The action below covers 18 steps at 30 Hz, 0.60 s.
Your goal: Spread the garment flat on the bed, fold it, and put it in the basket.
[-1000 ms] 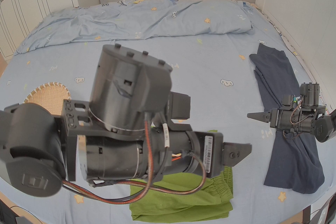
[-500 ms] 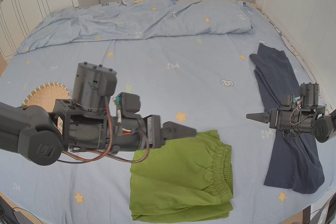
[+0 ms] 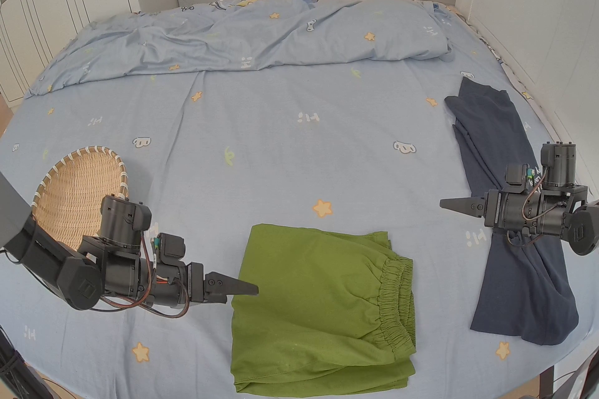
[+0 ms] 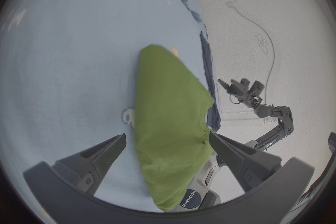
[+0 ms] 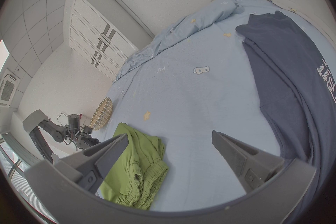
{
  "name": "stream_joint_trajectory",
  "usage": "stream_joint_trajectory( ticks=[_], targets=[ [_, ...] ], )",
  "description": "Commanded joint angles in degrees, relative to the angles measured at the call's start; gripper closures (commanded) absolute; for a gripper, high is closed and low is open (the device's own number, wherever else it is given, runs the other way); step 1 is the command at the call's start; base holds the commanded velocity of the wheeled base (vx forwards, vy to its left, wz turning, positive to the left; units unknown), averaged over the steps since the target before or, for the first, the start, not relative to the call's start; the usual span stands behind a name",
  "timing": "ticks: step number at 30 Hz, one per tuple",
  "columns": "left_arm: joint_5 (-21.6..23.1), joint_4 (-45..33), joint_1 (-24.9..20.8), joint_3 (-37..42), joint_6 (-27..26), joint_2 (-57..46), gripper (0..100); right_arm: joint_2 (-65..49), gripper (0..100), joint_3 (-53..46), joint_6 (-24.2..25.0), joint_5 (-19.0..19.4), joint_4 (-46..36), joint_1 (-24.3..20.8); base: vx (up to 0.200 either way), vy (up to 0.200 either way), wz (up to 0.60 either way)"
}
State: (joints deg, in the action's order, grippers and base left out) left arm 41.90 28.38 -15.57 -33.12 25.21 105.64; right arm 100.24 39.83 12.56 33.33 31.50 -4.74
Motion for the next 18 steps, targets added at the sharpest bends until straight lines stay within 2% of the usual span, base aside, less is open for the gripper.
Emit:
stream_joint_trajectory(
  ticks=[1,6,13,18],
  targets=[
    [0.3,2.2,-1.3,1.0,-0.3,7.1,0,-1.9,0,-0.5,0.0,-0.1,0.0,-0.5,0.000,0.000,0.00],
    [-0.2,5.0,-2.9,1.6,0.2,8.7,0,-2.3,0,-0.5,0.0,-0.1,0.0,-0.5,0.000,0.000,0.00],
    [0.1,5.6,-8.8,1.0,4.8,9.2,0,-2.2,0,-0.5,0.0,-0.2,0.1,-0.5,0.000,0.000,0.00],
    [-0.1,8.6,-10.9,0.4,8.9,11.2,0,-2.2,0,-0.5,0.0,-0.2,0.1,-0.5,0.000,0.000,0.00]
  ],
)
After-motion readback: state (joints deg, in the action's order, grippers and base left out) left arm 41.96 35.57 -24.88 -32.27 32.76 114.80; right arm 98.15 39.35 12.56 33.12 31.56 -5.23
